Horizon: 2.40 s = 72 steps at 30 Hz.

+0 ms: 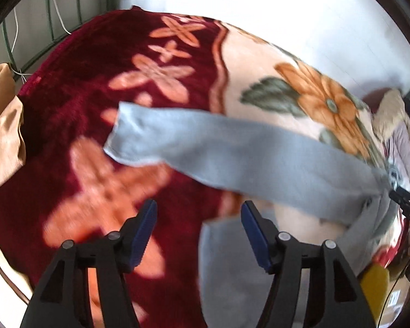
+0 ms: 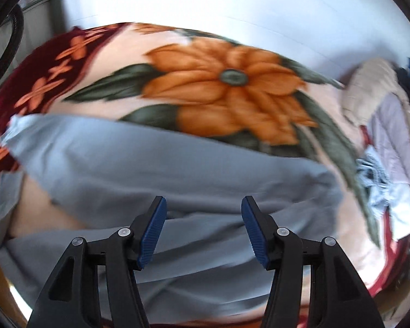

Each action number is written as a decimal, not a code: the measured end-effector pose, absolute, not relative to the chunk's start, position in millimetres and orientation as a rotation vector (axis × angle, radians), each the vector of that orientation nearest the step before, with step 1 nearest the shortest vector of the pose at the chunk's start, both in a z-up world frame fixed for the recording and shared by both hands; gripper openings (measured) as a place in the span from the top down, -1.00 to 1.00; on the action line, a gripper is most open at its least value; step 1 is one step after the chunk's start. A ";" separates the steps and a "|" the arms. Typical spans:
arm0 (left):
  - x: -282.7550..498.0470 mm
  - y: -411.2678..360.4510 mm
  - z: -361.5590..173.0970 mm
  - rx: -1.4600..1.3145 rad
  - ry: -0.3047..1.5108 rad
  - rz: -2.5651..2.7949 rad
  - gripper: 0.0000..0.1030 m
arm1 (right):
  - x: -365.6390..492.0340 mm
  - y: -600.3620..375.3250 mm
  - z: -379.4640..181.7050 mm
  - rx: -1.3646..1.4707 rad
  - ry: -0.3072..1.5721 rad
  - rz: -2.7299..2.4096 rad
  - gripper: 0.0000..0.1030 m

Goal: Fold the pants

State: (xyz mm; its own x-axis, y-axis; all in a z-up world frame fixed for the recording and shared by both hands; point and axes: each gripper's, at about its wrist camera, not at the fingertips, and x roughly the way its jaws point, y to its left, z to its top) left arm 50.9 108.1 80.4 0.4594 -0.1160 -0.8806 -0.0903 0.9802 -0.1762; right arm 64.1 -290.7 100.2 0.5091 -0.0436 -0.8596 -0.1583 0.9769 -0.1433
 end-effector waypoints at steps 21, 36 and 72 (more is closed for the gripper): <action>14.4 92.1 49.3 -0.205 1.122 -0.121 -0.30 | -48.4 -184.1 79.3 -0.069 1.152 0.139 -0.12; 22.3 92.4 26.8 -0.336 1.105 -0.137 -0.27 | -67.2 -180.2 34.5 -0.007 1.324 0.108 -0.12; -65.5 225.0 82.2 -0.495 0.911 0.157 0.93 | 62.6 -96.1 66.4 -0.008 1.182 0.322 0.61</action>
